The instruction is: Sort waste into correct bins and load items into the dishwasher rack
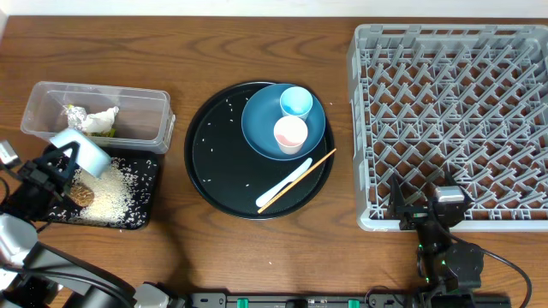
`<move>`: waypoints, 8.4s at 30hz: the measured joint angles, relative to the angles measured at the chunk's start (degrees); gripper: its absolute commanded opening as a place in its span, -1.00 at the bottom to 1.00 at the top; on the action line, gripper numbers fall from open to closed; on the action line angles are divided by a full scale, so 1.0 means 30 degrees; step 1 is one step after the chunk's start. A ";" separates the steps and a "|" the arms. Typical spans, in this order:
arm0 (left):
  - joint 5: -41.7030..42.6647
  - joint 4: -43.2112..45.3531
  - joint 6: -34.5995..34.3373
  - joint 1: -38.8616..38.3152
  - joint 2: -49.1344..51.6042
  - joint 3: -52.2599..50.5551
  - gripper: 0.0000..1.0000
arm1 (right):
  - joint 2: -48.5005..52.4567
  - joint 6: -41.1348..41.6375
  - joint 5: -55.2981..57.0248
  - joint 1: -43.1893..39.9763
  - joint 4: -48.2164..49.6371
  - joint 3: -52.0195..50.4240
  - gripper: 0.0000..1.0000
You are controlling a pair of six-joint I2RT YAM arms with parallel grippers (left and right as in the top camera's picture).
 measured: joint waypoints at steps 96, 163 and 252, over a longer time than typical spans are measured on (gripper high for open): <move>-2.3336 -0.5129 -0.0444 -2.5194 -0.7577 0.0313 0.35 | 0.0000 -0.0007 0.0000 0.0000 0.0000 0.0000 0.99; -2.9536 -0.7657 -0.0809 -2.5099 -1.0877 0.0386 0.96 | 0.0000 -0.0007 0.0007 0.0000 0.0000 0.0000 0.98; -2.6104 0.6120 -0.7512 -2.9405 0.3548 0.0437 -0.17 | 0.0000 0.0000 0.0007 0.0000 0.0000 0.0000 0.98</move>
